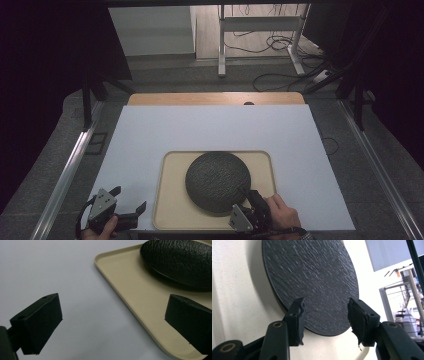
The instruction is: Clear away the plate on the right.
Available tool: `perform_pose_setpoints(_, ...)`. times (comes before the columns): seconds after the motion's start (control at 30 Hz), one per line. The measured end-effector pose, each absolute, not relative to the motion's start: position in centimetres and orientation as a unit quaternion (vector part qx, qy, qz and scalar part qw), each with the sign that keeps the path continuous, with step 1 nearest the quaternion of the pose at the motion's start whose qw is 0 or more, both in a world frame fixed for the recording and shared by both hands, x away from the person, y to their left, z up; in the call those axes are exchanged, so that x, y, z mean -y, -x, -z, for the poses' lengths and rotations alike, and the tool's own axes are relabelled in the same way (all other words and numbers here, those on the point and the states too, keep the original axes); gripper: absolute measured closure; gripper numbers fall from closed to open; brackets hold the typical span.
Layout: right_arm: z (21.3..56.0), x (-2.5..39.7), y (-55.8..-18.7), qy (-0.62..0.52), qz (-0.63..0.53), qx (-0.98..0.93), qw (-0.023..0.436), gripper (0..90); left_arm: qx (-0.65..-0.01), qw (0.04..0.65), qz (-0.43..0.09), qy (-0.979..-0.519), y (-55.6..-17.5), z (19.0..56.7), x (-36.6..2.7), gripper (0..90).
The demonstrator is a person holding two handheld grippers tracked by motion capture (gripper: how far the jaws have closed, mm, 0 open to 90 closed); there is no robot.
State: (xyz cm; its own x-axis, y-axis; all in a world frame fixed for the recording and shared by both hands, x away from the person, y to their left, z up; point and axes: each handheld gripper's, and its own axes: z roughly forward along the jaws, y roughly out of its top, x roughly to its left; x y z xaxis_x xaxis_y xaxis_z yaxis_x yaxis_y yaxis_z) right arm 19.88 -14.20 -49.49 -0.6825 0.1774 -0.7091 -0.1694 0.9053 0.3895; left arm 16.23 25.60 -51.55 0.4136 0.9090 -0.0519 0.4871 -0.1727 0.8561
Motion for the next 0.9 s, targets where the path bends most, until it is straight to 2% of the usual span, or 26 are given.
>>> perform_pose_setpoints(0.9,48.6,17.3,-22.5,-0.109,-0.282,-0.891,0.338,33.6,-0.481,0.426,-0.247,-0.725,-16.2,51.6,-25.6,0.7)
